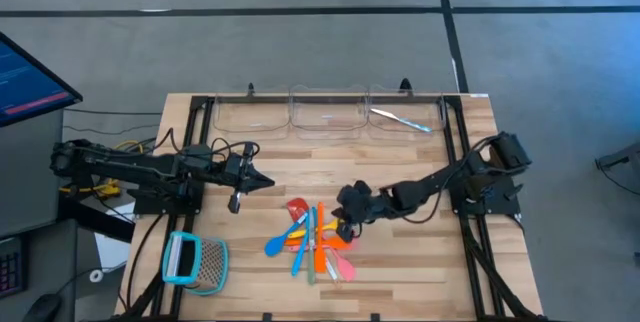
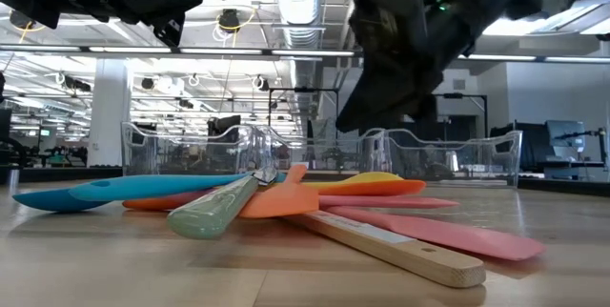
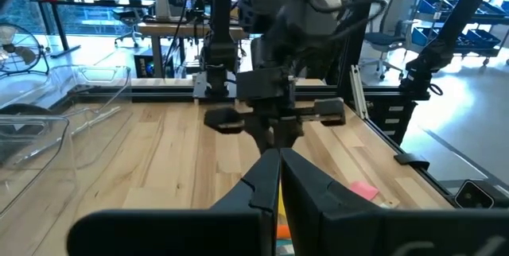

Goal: Pick & Place Kitchen Items
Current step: Put the right orange spatula into the middle transparent bin

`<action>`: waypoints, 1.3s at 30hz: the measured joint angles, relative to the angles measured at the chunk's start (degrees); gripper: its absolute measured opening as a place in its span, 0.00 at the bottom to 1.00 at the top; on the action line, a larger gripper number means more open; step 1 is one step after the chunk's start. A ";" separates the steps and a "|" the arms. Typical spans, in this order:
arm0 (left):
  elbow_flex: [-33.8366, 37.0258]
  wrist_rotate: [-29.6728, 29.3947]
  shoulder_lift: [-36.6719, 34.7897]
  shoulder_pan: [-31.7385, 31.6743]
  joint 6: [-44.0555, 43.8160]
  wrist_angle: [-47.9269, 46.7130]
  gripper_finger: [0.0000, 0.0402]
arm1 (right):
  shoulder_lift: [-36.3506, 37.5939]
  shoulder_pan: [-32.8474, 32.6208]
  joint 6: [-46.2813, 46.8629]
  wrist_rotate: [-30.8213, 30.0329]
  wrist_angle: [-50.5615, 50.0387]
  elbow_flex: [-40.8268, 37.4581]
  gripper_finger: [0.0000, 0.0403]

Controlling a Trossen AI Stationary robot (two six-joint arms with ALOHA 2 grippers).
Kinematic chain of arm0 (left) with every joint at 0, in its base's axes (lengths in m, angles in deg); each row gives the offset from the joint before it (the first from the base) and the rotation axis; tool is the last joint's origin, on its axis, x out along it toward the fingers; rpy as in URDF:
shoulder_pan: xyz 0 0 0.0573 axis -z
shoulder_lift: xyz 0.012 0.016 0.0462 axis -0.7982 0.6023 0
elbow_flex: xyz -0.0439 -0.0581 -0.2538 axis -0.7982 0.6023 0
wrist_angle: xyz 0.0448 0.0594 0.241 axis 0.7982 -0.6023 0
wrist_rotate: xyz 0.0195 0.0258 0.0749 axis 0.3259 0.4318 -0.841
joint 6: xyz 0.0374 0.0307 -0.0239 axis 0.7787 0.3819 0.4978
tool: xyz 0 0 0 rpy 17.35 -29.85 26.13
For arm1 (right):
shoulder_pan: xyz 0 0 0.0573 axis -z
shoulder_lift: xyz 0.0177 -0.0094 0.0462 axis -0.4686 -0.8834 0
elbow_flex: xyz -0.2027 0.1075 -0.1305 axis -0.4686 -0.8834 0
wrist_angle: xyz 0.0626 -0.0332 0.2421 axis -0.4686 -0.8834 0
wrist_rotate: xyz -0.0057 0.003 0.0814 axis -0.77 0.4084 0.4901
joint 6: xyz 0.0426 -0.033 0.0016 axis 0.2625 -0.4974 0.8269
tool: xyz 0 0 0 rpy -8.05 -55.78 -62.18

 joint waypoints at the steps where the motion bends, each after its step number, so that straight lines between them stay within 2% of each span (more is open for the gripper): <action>1: 0.00 0.00 0.00 0.00 0.00 -0.01 0.02 | 0.00 0.93 -0.49 2.16 0.62 -0.01 0.00; 12: 0.00 -0.06 0.00 0.00 0.00 -0.18 0.02 | 0.00 9.18 -1.87 19.93 1.92 -0.68 0.00; 15: 0.00 -0.27 0.00 0.00 0.00 -0.21 0.02 | 0.00 10.94 -0.33 23.15 8.42 -5.53 0.00; 18: 0.00 -0.26 0.00 0.00 0.08 -0.21 0.02 | -0.02 12.90 4.52 26.87 21.31 -12.43 0.00; 22: 0.00 -0.26 0.00 0.00 0.15 -0.21 0.02 | 0.02 14.72 8.88 26.73 31.48 -18.41 0.00; 30: 0.00 -0.23 0.00 0.00 0.14 -0.18 0.02 | 0.63 15.22 12.32 28.27 31.16 -18.88 0.00; 34: 0.00 -0.22 0.00 0.00 0.14 -0.16 0.02 | 0.63 15.11 14.58 25.00 24.78 -16.48 0.00; 39: 0.00 -0.20 0.00 -0.01 0.04 -0.16 0.02 | 0.63 13.11 12.66 18.79 8.86 -7.85 0.00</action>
